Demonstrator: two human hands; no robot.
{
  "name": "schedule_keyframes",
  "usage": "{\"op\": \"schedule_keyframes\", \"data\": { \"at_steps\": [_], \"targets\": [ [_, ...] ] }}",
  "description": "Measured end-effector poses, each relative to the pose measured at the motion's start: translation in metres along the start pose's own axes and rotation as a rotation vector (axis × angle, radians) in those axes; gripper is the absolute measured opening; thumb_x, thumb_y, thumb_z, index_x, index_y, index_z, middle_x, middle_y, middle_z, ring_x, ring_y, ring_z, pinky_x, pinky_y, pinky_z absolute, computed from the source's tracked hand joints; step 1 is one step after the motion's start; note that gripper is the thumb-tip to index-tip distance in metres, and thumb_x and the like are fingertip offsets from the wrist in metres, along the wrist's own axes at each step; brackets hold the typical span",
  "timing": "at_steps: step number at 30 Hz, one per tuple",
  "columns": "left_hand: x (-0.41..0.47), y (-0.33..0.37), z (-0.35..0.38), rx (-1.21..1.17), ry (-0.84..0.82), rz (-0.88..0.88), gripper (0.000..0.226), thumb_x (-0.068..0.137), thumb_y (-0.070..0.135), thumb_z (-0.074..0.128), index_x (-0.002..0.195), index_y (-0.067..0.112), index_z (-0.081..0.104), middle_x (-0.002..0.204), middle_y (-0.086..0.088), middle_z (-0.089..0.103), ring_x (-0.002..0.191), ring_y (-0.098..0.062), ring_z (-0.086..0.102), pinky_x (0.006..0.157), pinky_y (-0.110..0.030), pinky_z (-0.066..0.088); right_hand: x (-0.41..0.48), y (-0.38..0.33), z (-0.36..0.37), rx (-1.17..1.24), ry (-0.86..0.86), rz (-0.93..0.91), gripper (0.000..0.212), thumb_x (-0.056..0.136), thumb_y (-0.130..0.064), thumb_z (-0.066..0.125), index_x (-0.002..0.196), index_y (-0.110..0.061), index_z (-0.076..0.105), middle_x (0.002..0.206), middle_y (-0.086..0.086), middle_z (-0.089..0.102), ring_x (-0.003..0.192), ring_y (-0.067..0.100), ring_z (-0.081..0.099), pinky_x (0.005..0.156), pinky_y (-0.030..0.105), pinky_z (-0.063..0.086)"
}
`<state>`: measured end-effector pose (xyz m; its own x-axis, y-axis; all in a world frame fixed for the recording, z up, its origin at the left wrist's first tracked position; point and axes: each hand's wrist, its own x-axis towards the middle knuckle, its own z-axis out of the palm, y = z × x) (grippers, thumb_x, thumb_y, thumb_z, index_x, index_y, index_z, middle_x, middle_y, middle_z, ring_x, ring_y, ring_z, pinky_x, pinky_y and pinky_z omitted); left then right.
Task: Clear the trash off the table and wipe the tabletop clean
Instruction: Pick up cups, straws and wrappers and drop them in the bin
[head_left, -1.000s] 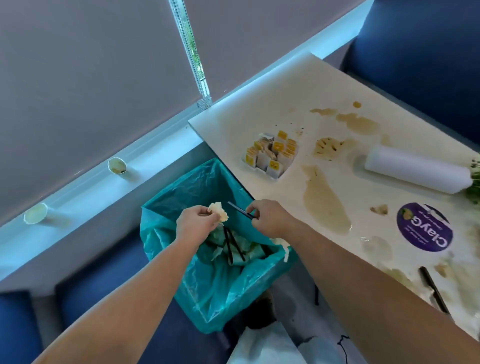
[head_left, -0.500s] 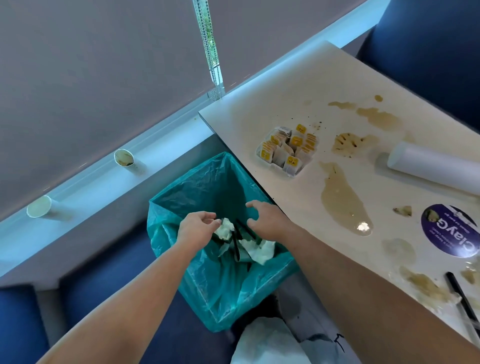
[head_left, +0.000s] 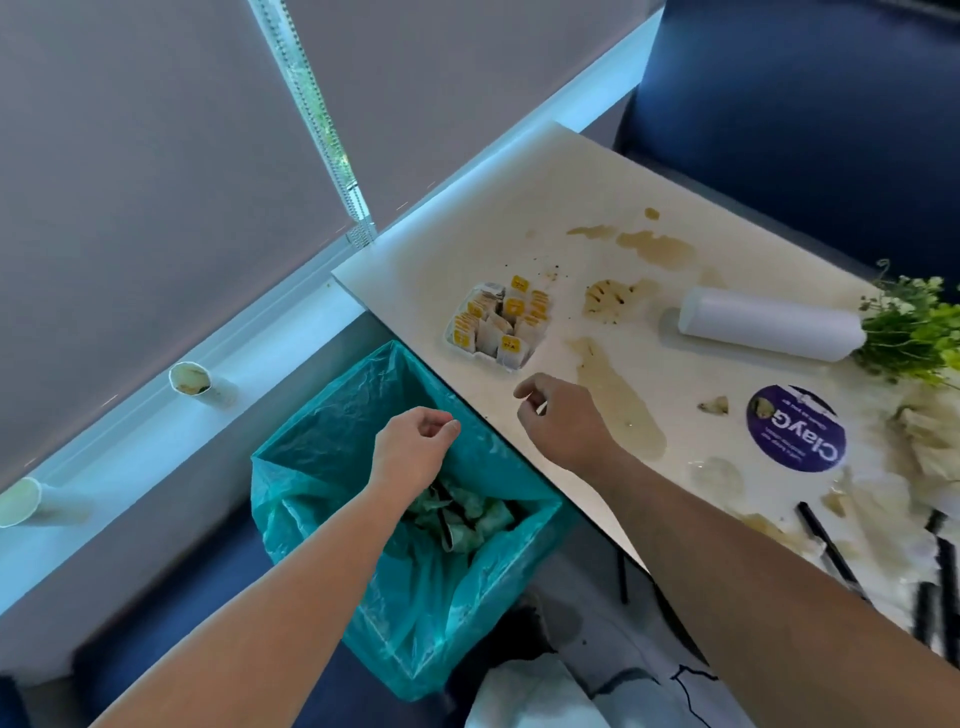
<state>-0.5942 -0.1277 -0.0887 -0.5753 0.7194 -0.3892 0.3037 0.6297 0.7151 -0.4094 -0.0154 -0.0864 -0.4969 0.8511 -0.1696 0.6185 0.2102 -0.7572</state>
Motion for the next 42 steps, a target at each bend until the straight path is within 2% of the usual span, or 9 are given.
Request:
{"op": "schedule_keyframes", "data": {
  "at_steps": [6, 9, 14, 17, 20, 23, 32, 37, 42],
  "targets": [
    [-0.013, 0.055, 0.049, 0.071, -0.088, 0.137, 0.014, 0.092, 0.038, 0.072, 0.102, 0.029, 0.075, 0.088, 0.018, 0.068, 0.082, 0.006, 0.06, 0.066, -0.01, 0.039, -0.024, 0.027, -0.062, 0.015, 0.18, 0.067, 0.015, 0.093, -0.017, 0.059, 0.105, -0.019, 0.068, 0.079, -0.007, 0.063, 0.069, 0.007, 0.059, 0.063, 0.02, 0.047],
    [-0.024, 0.076, 0.075, 0.076, -0.128, 0.184, 0.016, 0.092, 0.037, 0.073, 0.104, 0.027, 0.075, 0.089, 0.018, 0.068, 0.084, 0.004, 0.061, 0.069, -0.013, 0.042, -0.04, 0.042, -0.087, 0.037, 0.223, 0.105, 0.015, 0.093, -0.016, 0.057, 0.105, -0.019, 0.066, 0.076, -0.005, 0.063, 0.065, 0.009, 0.059, 0.059, 0.023, 0.048],
    [-0.055, 0.109, 0.129, 0.117, -0.206, 0.26, 0.014, 0.092, 0.038, 0.073, 0.102, 0.029, 0.074, 0.088, 0.02, 0.068, 0.082, 0.005, 0.06, 0.065, -0.009, 0.038, -0.08, 0.082, -0.132, 0.039, 0.355, 0.193, 0.014, 0.093, -0.014, 0.057, 0.102, -0.025, 0.061, 0.071, -0.009, 0.06, 0.06, 0.004, 0.058, 0.05, 0.01, 0.037],
    [-0.073, 0.122, 0.156, 0.139, -0.266, 0.294, 0.015, 0.092, 0.038, 0.073, 0.104, 0.029, 0.073, 0.09, 0.017, 0.069, 0.083, 0.006, 0.059, 0.061, -0.005, 0.039, -0.101, 0.107, -0.155, 0.019, 0.395, 0.272, 0.017, 0.093, -0.01, 0.054, 0.107, -0.017, 0.062, 0.074, -0.007, 0.061, 0.06, 0.004, 0.055, 0.049, 0.011, 0.038],
    [-0.088, 0.129, 0.177, 0.14, -0.32, 0.309, 0.016, 0.092, 0.036, 0.073, 0.105, 0.027, 0.073, 0.092, 0.016, 0.068, 0.083, 0.006, 0.058, 0.061, 0.0, 0.039, -0.121, 0.129, -0.171, -0.014, 0.345, 0.381, 0.026, 0.091, -0.011, 0.054, 0.116, -0.014, 0.059, 0.086, 0.003, 0.064, 0.07, 0.016, 0.058, 0.057, 0.022, 0.04],
    [-0.106, 0.136, 0.203, 0.194, -0.379, 0.334, 0.019, 0.091, 0.038, 0.074, 0.106, 0.027, 0.072, 0.093, 0.013, 0.067, 0.084, 0.003, 0.059, 0.062, -0.005, 0.037, -0.148, 0.156, -0.188, -0.013, 0.32, 0.481, 0.025, 0.088, -0.012, 0.056, 0.112, -0.014, 0.057, 0.099, 0.009, 0.063, 0.086, 0.027, 0.059, 0.068, 0.029, 0.043],
    [-0.158, 0.136, 0.259, 0.445, -0.558, 0.501, 0.029, 0.08, 0.04, 0.084, 0.105, 0.032, 0.071, 0.102, 0.009, 0.065, 0.093, -0.009, 0.062, 0.069, -0.012, 0.038, -0.225, 0.218, -0.211, -0.174, 0.143, 0.564, 0.02, 0.086, -0.016, 0.067, 0.104, -0.011, 0.06, 0.102, 0.007, 0.06, 0.093, 0.023, 0.056, 0.07, 0.029, 0.042],
    [-0.178, 0.13, 0.282, 0.655, -0.426, 0.664, 0.07, 0.07, 0.056, 0.085, 0.131, 0.038, 0.054, 0.13, 0.004, 0.034, 0.117, -0.012, 0.038, 0.091, -0.025, 0.042, -0.255, 0.232, -0.206, -0.233, 0.11, 0.553, 0.021, 0.086, -0.02, 0.068, 0.104, -0.013, 0.06, 0.099, 0.003, 0.057, 0.086, 0.021, 0.054, 0.059, 0.028, 0.038],
    [-0.184, 0.128, 0.296, 0.778, -0.441, 0.658, 0.078, 0.077, 0.05, 0.082, 0.143, 0.029, 0.046, 0.135, -0.002, 0.043, 0.125, -0.022, 0.045, 0.098, -0.034, 0.047, -0.27, 0.242, -0.196, -0.265, 0.105, 0.57, 0.023, 0.089, -0.022, 0.067, 0.108, -0.014, 0.059, 0.103, 0.002, 0.053, 0.088, 0.021, 0.054, 0.067, 0.03, 0.043]
  ]
}}
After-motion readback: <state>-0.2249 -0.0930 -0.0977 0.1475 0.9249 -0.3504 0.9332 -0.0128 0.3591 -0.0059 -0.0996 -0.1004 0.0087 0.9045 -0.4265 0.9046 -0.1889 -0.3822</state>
